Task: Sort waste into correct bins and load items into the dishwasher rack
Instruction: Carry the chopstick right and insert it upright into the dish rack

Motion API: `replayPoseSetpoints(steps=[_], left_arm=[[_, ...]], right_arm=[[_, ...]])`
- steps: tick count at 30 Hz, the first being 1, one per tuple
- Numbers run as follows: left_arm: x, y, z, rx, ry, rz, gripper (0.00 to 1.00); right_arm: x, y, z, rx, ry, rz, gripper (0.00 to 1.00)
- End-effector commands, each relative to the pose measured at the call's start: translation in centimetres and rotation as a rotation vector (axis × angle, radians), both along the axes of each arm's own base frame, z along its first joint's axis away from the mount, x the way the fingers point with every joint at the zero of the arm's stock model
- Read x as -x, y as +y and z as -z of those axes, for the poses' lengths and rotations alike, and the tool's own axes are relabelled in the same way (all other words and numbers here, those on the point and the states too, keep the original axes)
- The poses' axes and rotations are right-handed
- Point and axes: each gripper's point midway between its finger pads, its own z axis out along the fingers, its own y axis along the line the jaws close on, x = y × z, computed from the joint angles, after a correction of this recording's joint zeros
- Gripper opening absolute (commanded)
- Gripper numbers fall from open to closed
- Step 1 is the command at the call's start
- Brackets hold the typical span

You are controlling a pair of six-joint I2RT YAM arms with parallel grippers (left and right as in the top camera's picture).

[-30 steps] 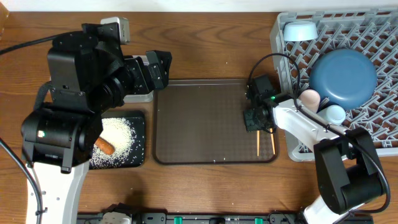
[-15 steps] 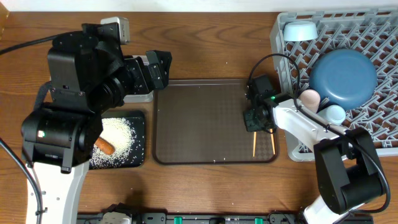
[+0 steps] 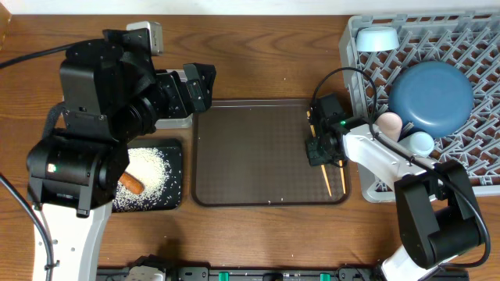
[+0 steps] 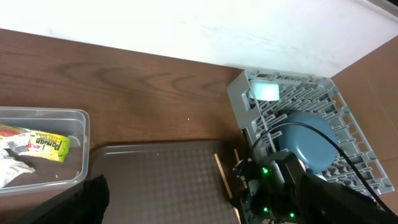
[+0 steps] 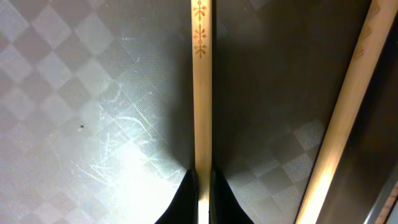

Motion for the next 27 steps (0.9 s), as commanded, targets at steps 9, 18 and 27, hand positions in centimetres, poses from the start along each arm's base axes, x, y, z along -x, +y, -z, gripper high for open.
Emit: replayPoseSetpoints(steps=[9,18,27], left_arm=[[-0.1,0.3,0.0,-0.006,-0.002,-0.016,0.98],[-0.1,0.3,0.0,-0.006,-0.002,-0.015,0.98],[-0.1,0.3,0.0,-0.006,-0.002,-0.015,0.98]], right_arm=[[-4.1,3.0,-8.8,-0.182,-0.196,-0.021,0.01],[-4.5,-1.5,-17.5,-0.107,-0.440,0.028,0.01],[-4.3,-8.0,-19.8,0.079,-0.513,-0.010,0.01]])
